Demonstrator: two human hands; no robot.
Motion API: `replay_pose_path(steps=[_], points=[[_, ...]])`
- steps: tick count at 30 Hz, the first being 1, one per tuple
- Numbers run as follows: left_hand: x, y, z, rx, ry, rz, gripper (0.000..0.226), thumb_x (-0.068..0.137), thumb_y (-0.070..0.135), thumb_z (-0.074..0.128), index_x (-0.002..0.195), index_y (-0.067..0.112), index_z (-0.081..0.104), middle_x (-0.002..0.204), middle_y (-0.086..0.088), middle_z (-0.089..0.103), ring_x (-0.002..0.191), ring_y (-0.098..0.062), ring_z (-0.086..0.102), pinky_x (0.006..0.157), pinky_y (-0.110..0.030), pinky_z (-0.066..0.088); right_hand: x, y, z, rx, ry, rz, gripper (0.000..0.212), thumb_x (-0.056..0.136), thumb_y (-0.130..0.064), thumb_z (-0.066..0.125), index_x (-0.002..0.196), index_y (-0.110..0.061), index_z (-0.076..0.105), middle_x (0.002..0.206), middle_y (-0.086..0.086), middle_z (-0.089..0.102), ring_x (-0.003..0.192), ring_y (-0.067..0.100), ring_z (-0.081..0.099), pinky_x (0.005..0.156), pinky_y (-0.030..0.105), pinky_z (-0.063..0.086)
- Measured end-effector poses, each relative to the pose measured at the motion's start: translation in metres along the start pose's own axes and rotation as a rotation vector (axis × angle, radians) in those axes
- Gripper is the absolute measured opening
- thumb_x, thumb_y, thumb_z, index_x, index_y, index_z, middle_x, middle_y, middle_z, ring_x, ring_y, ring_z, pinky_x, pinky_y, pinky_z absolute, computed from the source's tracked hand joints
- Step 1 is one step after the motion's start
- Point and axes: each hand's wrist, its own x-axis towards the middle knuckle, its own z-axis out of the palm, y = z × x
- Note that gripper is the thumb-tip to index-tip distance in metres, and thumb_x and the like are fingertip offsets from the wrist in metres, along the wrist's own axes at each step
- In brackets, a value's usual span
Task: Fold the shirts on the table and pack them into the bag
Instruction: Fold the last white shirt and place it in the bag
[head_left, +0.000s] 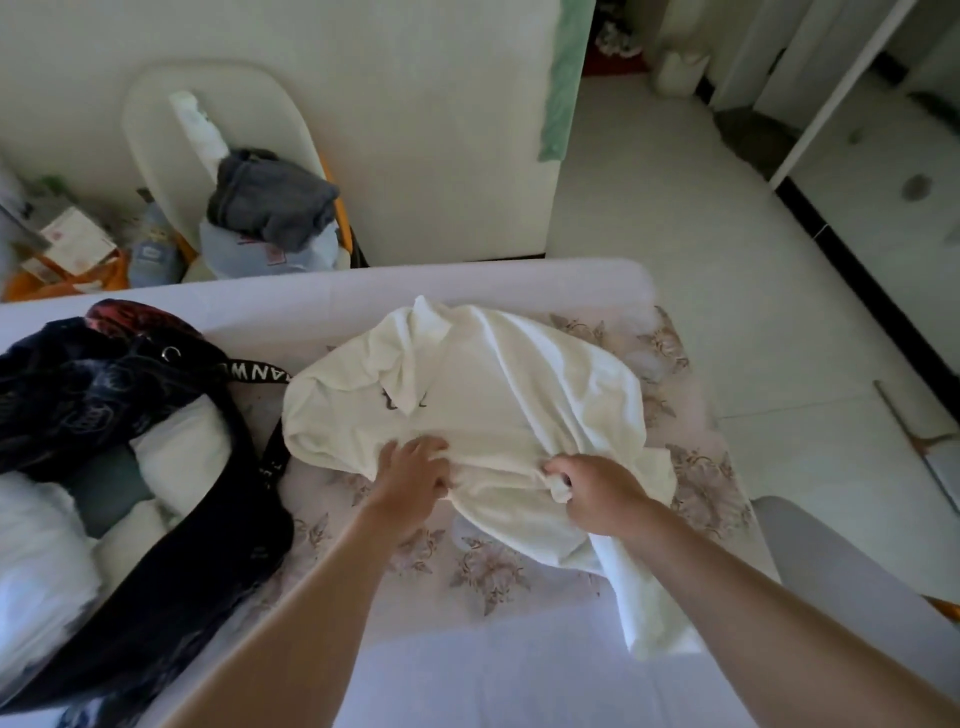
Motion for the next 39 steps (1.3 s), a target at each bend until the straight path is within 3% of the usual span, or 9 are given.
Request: replay_pose_path(steps=[4, 8, 13, 19, 22, 27, 33, 37, 39], points=[[-0.03, 0.005, -0.014, -0.101, 0.006, -0.029, 0.011, 0.1, 0.022, 0.044, 0.096, 0.021, 0.054, 0.085, 0.002, 0.061, 0.089, -0.02, 0.054, 0.097, -0.036, 0.043, -0.037, -0.027, 0.011, 0.012, -0.129, 0.058, 0.035, 0.087, -0.021, 0.052, 0.12, -0.028, 0.059, 0.119, -0.007, 0.064, 0.109, 0.02, 0.06, 0.08, 0.022, 0.042], [-0.076, 0.012, -0.014, -0.096, -0.194, -0.082, 0.013, 0.097, 0.027, 0.038, 0.097, 0.024, 0.051, 0.093, -0.003, 0.062, 0.089, -0.026, 0.056, 0.074, -0.035, 0.045, -0.066, -0.061, 0.033, -0.058, -0.39, 0.129, 0.031, 0.072, -0.026, 0.048, 0.098, -0.03, 0.062, 0.103, -0.008, 0.066, 0.095, 0.019, 0.064, 0.083, 0.03, 0.055], [-0.129, 0.018, 0.002, -0.04, -0.409, -0.02, 0.02, 0.085, 0.035, 0.048, 0.094, 0.029, 0.064, 0.106, 0.001, 0.066, 0.102, -0.022, 0.058, 0.076, -0.03, 0.04, -0.089, -0.087, 0.049, 0.087, -0.697, 0.154, 0.024, 0.076, -0.027, 0.057, 0.087, -0.011, 0.071, 0.083, 0.007, 0.075, 0.057, 0.021, 0.062, 0.059, 0.029, 0.049], [-0.14, 0.005, 0.009, -0.178, -0.073, -0.103, 0.034, 0.089, 0.018, 0.05, 0.115, 0.038, 0.059, 0.125, 0.01, 0.054, 0.118, -0.016, 0.051, 0.089, -0.03, 0.046, -0.073, -0.099, 0.052, 0.038, -0.051, 0.029, 0.029, 0.083, -0.027, 0.054, 0.109, -0.031, 0.066, 0.121, -0.01, 0.063, 0.115, 0.015, 0.058, 0.095, 0.029, 0.048], [-0.131, 0.0, 0.008, 0.044, 0.106, -0.044, 0.063, 0.086, 0.009, 0.052, 0.141, 0.038, 0.043, 0.149, 0.004, 0.029, 0.136, -0.02, 0.031, 0.103, -0.033, 0.037, -0.056, -0.104, 0.057, -0.09, -0.049, -0.085, 0.057, 0.089, -0.025, 0.055, 0.145, -0.026, 0.044, 0.155, -0.005, 0.037, 0.142, 0.016, 0.034, 0.111, 0.031, 0.034], [-0.106, -0.017, 0.006, 0.215, -0.057, -0.137, 0.072, 0.09, 0.01, 0.053, 0.15, 0.04, 0.025, 0.157, 0.0, 0.009, 0.135, -0.025, 0.029, 0.104, -0.036, 0.037, -0.03, -0.083, 0.066, -0.293, -0.149, -0.093, 0.08, 0.095, -0.036, 0.048, 0.159, -0.027, 0.002, 0.167, -0.005, 0.0, 0.152, 0.015, 0.012, 0.116, 0.043, 0.03], [-0.051, -0.023, 0.008, -0.165, 0.083, -0.103, 0.017, 0.094, 0.018, 0.057, 0.108, 0.018, 0.069, 0.118, -0.004, 0.054, 0.109, -0.026, 0.053, 0.085, -0.035, 0.046, 0.007, -0.076, 0.043, -0.486, 0.136, 0.016, 0.053, 0.092, -0.042, 0.045, 0.137, -0.015, 0.038, 0.132, 0.006, 0.054, 0.114, 0.028, 0.056, 0.098, 0.045, 0.039], [-0.021, 0.002, 0.001, -0.512, 0.254, -0.014, 0.011, 0.089, 0.004, 0.061, 0.1, 0.006, 0.065, 0.094, -0.004, 0.058, 0.089, -0.023, 0.059, 0.079, -0.029, 0.046, 0.039, -0.091, 0.044, -0.411, 0.247, -0.242, 0.102, 0.072, -0.06, 0.069, 0.153, -0.018, 0.022, 0.15, 0.012, 0.034, 0.139, 0.034, 0.036, 0.109, 0.05, 0.033], [-0.016, 0.008, -0.01, -0.609, 0.373, -0.014, 0.018, 0.089, 0.006, 0.06, 0.106, 0.01, 0.063, 0.098, 0.003, 0.058, 0.09, -0.013, 0.057, 0.083, -0.022, 0.045, 0.053, -0.097, 0.047, -0.335, 0.361, -0.284, 0.085, 0.067, -0.048, 0.08, 0.138, -0.015, 0.044, 0.148, 0.012, 0.039, 0.143, 0.035, 0.033, 0.113, 0.054, 0.031]])
